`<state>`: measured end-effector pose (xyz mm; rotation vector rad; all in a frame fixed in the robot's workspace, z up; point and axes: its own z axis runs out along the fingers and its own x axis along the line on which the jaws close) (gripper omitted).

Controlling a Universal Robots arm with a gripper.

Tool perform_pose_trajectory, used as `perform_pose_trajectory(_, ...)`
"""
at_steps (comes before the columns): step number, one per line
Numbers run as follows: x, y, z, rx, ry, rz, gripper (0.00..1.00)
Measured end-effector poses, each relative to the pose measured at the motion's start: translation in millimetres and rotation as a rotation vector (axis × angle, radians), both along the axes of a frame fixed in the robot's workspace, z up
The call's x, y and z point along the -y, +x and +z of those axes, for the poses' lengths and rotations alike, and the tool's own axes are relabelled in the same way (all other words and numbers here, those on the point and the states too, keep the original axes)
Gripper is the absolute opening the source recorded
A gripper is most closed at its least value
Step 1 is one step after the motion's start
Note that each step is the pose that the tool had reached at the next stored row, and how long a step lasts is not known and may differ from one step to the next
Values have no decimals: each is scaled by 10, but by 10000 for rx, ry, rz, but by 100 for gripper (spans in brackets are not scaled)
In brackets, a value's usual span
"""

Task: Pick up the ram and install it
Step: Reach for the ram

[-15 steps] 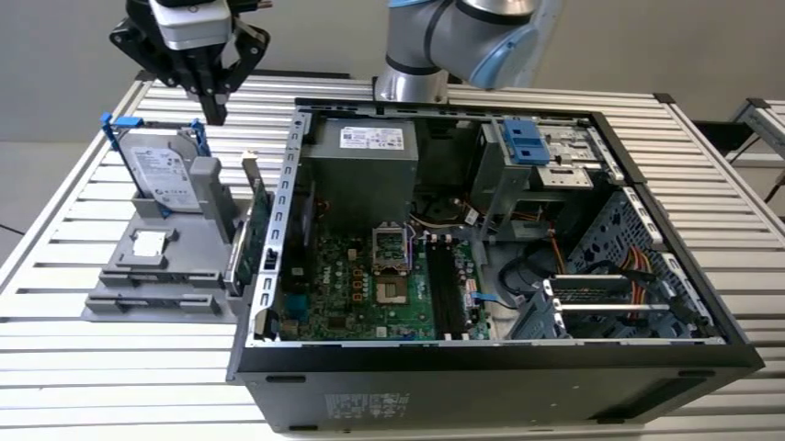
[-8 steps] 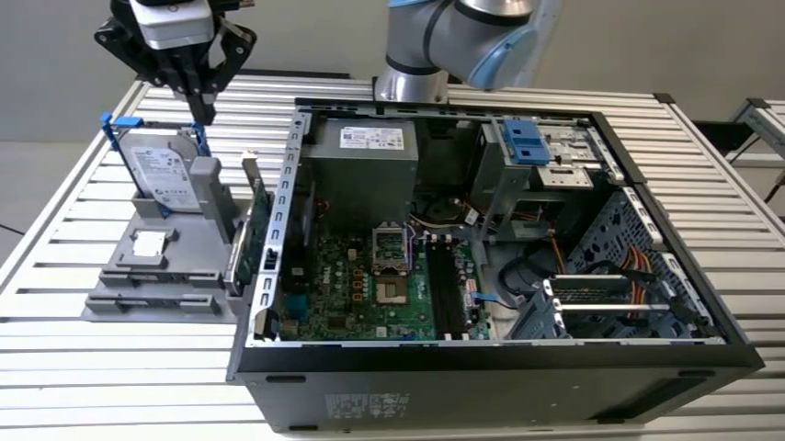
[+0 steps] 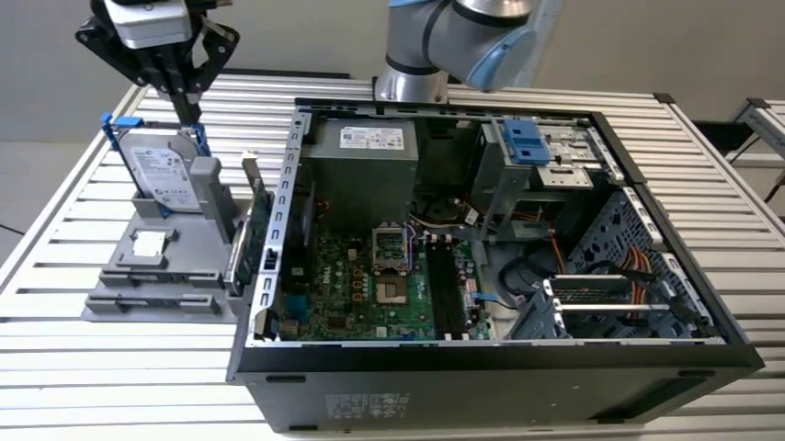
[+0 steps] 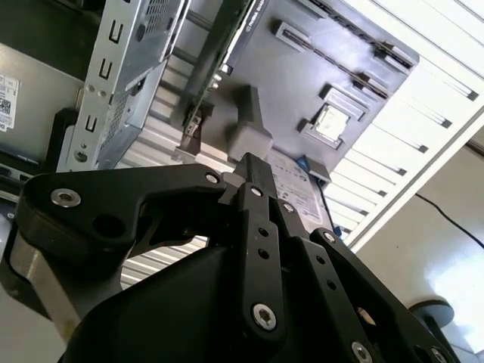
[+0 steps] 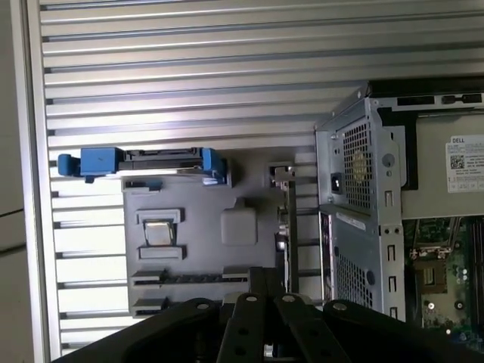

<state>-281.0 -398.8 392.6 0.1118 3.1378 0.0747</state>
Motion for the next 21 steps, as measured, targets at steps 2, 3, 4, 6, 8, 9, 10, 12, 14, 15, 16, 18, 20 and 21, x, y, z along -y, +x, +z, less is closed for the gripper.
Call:
perform_pose_trajectory(2,0,-32,0,-1,0,0,0)
perform_pose_trajectory(3,0,-48,0,0,0,0,0)
perform_pose_trajectory(4,0,-64,0,0,0,0,0)
perform_pose_trajectory(6,0,-96,0,-1,0,0,0)
perform_pose_trajectory(8,0,-129,0,-1,0,0,0)
perform_pose_trajectory(9,0,-146,0,-1,-1,0,0)
perform_pose_trajectory(10,0,-165,0,0,0,0,0)
perform_pose_trajectory(12,0,-200,0,0,0,0,0)
perform_pose_trajectory(14,0,-232,0,0,0,0,0)
perform_pose_trajectory(15,0,-246,0,-1,0,0,0)
perform_pose_trajectory(16,0,-262,0,-1,0,0,0)
perform_pose_trajectory(18,0,-292,0,-1,0,2,0)
perform_pose_trajectory(20,0,-320,0,-1,0,6,0)
perform_pose_trajectory(21,0,-335,0,-1,-1,9,0)
